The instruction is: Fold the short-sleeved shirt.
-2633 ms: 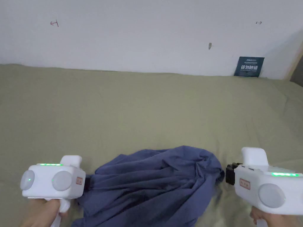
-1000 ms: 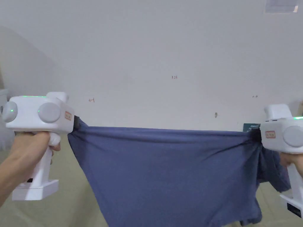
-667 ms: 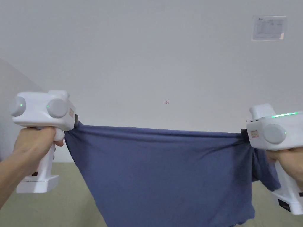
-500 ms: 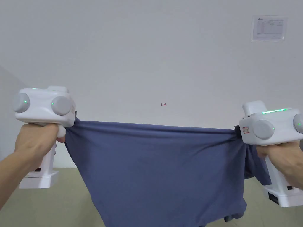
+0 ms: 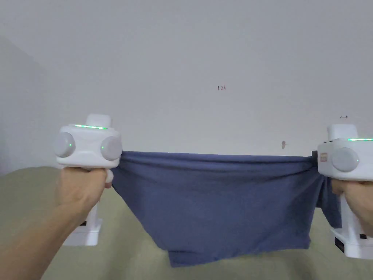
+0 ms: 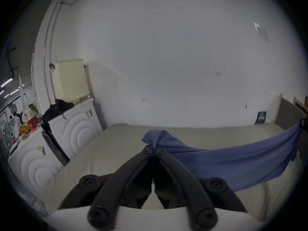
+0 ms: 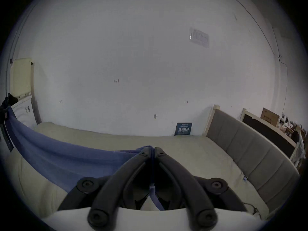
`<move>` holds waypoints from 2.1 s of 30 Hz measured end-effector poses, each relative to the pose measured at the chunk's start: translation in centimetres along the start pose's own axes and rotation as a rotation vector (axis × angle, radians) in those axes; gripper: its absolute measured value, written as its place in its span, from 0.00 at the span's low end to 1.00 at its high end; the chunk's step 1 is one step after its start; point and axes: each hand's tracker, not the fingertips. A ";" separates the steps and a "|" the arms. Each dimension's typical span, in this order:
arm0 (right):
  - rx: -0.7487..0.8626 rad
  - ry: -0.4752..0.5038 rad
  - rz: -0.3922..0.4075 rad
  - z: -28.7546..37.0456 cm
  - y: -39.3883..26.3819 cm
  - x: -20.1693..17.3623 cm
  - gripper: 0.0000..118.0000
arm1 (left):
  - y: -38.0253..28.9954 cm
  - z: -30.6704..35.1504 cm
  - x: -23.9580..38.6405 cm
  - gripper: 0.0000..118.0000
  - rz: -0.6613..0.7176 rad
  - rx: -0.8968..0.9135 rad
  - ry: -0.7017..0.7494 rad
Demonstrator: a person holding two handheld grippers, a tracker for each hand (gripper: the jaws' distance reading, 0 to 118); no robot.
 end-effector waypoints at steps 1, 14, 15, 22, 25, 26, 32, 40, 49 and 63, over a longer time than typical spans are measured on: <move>-0.027 0.005 -0.019 -0.4 -1.3 0.1 0.03 | -1.4 -0.7 0.2 0.00 0.002 -0.029 -0.006; -0.118 0.039 0.059 6.6 -10.7 2.2 0.03 | -12.5 5.3 -2.2 0.00 -0.003 -0.141 -0.069; -0.124 0.042 0.061 7.5 -11.3 2.6 0.03 | -13.1 6.3 -2.5 0.00 -0.011 -0.142 -0.073; -0.191 0.099 0.076 18.9 -18.6 5.7 0.03 | -20.5 16.0 -6.0 0.00 -0.042 -0.214 -0.146; -0.241 0.110 0.068 23.2 -22.7 7.0 0.03 | -24.8 19.8 -7.3 0.00 -0.058 -0.252 -0.162; -0.248 0.111 0.059 24.4 -24.2 7.5 0.03 | -26.3 20.9 -7.7 0.00 -0.062 -0.275 -0.170; -0.344 0.131 0.084 29.0 -30.1 8.0 0.03 | -32.9 24.8 -8.4 0.00 -0.104 -0.392 -0.204; -0.434 0.113 0.089 28.7 -34.6 7.6 0.03 | -36.4 24.4 -10.1 0.00 -0.041 -0.483 -0.211; -0.484 0.102 0.069 28.4 -35.3 7.8 0.55 | -35.9 24.8 -10.3 0.16 -0.008 -0.471 -0.275; -0.243 0.203 0.032 36.3 -35.0 1.7 0.00 | -36.3 28.5 -13.6 0.00 0.014 -0.391 -0.244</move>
